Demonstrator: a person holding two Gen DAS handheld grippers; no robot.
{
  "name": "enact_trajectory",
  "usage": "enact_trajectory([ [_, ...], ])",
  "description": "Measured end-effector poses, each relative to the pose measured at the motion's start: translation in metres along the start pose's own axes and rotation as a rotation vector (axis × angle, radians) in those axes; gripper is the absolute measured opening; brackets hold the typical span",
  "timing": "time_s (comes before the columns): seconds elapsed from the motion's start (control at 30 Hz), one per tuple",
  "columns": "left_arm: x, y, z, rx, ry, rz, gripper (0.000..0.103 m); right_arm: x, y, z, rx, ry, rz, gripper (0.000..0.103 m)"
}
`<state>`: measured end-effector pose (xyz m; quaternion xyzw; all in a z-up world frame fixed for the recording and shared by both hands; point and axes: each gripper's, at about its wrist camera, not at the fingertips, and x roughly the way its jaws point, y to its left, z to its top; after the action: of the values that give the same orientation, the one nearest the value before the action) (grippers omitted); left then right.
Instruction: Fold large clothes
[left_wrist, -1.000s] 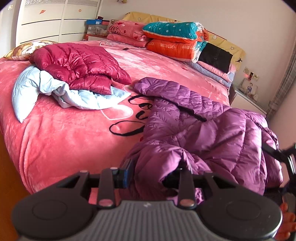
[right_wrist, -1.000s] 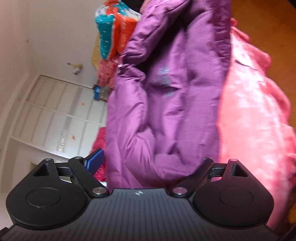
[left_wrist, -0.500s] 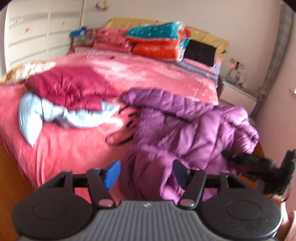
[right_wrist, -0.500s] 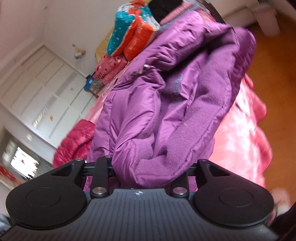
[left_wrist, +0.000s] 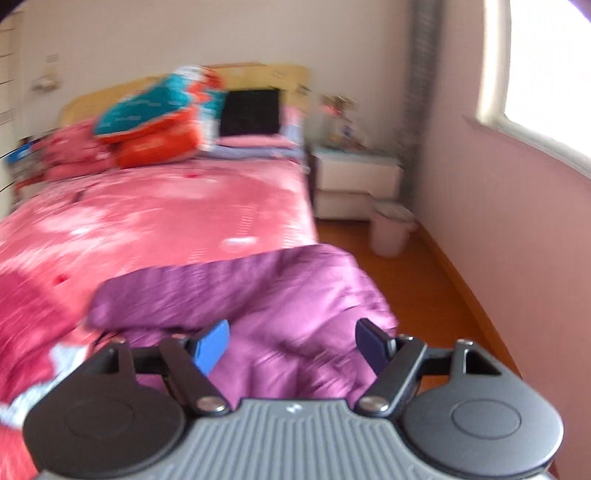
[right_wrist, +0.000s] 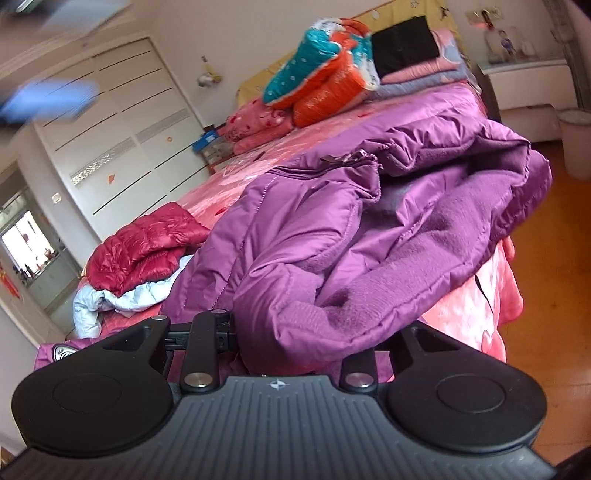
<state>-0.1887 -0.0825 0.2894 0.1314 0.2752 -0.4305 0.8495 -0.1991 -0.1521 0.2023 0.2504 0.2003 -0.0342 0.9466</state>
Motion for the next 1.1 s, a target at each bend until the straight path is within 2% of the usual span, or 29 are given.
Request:
enact_trajectory([
  [0.23, 0.125, -0.068, 0.053, 0.146, 0.156, 0.020, 0.073, 0.007, -0.013, 0.000, -0.011, 0.001, 0.021, 0.040],
  [0.4, 0.189, -0.102, 0.061, 0.222, 0.237, 0.070, 0.071, 0.002, -0.019, -0.004, -0.022, 0.006, 0.036, 0.040],
  [0.47, 0.216, -0.110, 0.061, 0.262, 0.276, 0.114, 0.071, 0.001, -0.023, -0.002, 0.000, 0.013, 0.051, 0.040],
  [0.7, 0.284, -0.119, 0.062, 0.385, 0.370, 0.260, 0.074, -0.003, -0.035, 0.002, 0.019, 0.024, 0.088, 0.039],
  [0.8, 0.301, -0.100, 0.064, 0.362, 0.394, 0.332, 0.074, -0.003, -0.042, 0.004, 0.046, 0.029, 0.096, 0.039],
  [0.87, 0.307, -0.084, 0.064, 0.319, 0.419, 0.336, 0.073, -0.003, -0.047, 0.005, 0.058, 0.034, 0.097, 0.039],
  [0.9, 0.309, -0.077, 0.064, 0.301, 0.427, 0.332, 0.066, -0.004, -0.049, 0.006, 0.061, 0.035, 0.097, 0.039],
  [0.93, 0.310, -0.071, 0.063, 0.287, 0.432, 0.333, 0.054, -0.005, -0.050, 0.006, 0.059, 0.034, 0.095, 0.039],
  [1.0, 0.311, -0.062, 0.064, 0.260, 0.437, 0.324, 0.041, -0.005, -0.051, 0.006, 0.052, 0.035, 0.088, 0.042],
  [1.07, 0.306, -0.054, 0.066, 0.243, 0.426, 0.297, 0.032, -0.005, -0.056, 0.006, 0.072, 0.043, 0.094, 0.049],
  [1.1, 0.305, -0.050, 0.068, 0.232, 0.420, 0.285, 0.027, -0.005, -0.058, 0.006, 0.090, 0.051, 0.103, 0.057],
])
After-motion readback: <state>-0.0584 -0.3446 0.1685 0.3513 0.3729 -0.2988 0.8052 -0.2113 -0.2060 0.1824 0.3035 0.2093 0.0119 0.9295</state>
